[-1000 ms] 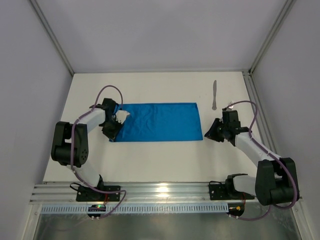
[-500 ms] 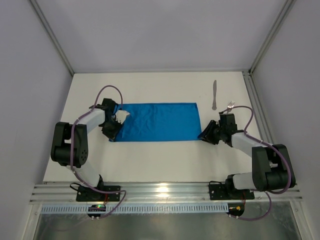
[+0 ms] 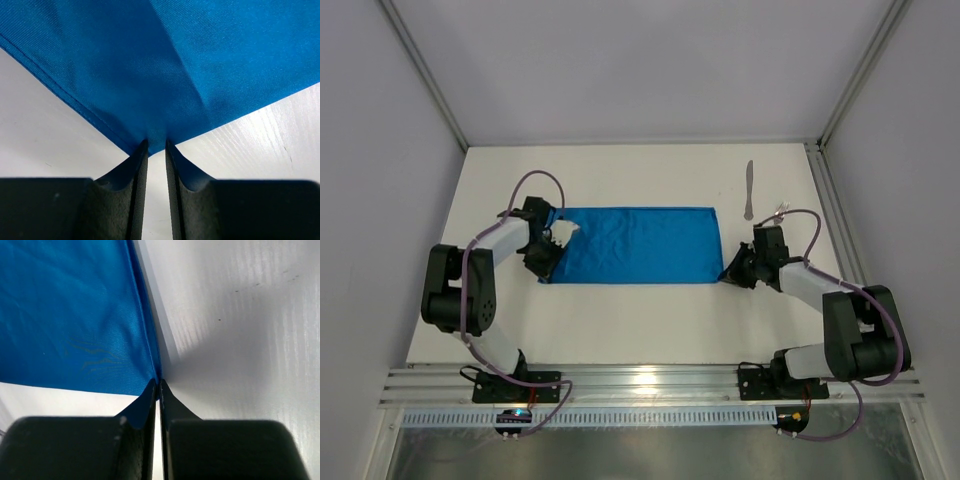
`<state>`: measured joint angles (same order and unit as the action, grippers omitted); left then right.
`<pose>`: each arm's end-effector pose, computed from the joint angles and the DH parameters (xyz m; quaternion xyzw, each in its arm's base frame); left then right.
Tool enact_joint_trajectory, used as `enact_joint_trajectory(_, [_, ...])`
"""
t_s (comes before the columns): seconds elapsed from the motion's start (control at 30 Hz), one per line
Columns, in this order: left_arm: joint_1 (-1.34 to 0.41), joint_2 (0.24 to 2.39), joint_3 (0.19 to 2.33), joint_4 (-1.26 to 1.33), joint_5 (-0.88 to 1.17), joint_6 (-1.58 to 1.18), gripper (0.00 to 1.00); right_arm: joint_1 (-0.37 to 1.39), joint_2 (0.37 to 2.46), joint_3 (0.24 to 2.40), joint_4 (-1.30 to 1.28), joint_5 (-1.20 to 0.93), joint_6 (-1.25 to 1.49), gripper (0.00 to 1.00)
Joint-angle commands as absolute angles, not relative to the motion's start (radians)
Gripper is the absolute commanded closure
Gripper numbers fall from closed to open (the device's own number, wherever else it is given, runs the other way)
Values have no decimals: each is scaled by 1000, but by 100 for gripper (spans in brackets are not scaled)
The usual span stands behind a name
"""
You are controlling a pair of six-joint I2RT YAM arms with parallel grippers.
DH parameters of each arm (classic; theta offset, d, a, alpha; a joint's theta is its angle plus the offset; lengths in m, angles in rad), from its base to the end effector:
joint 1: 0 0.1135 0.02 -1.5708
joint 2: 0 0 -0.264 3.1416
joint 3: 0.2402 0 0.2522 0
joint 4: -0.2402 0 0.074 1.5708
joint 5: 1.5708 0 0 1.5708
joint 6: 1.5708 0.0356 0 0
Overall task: Fold the napkin into a case and place the utensils inside
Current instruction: Pick up the rectangle-folded napkin from the center of the board.
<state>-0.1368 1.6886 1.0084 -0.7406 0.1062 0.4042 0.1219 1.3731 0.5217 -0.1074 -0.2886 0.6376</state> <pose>0.2923 -0.0440 0.1601 0.2699 0.9585 -0.0425 0.0812 0.2338 0.0389 0.1391 0.1987 0.9235 0.2379 0.2261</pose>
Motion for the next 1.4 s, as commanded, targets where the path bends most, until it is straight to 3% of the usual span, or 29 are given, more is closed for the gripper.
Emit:
enact_joint_trajectory(0.0, [-127, 1643, 1002, -739, 170, 411, 77, 169, 1362, 600, -193, -187, 594, 96])
enact_joint_trajectory(0.33, [-48, 1497, 1065, -887, 425, 437, 69, 347, 1433, 868, -419, 57, 440, 96])
enact_joint_trajectory(0.6, [-3, 1670, 1088, -762, 250, 299, 66, 436, 1531, 1014, -509, 104, 382, 96])
enact_joint_trajectory(0.8, [-3, 1736, 1157, -756, 279, 275, 64, 411, 1517, 971, -514, 95, 362, 96])
enact_joint_trajectory(0.97, [-5, 1733, 1206, -772, 313, 282, 64, 292, 1454, 878, -489, 15, 367, 96])
enact_joint_trajectory(1.37, [-37, 1887, 1284, -738, 322, 235, 64, 190, 1367, 821, -563, 77, 311, 96])
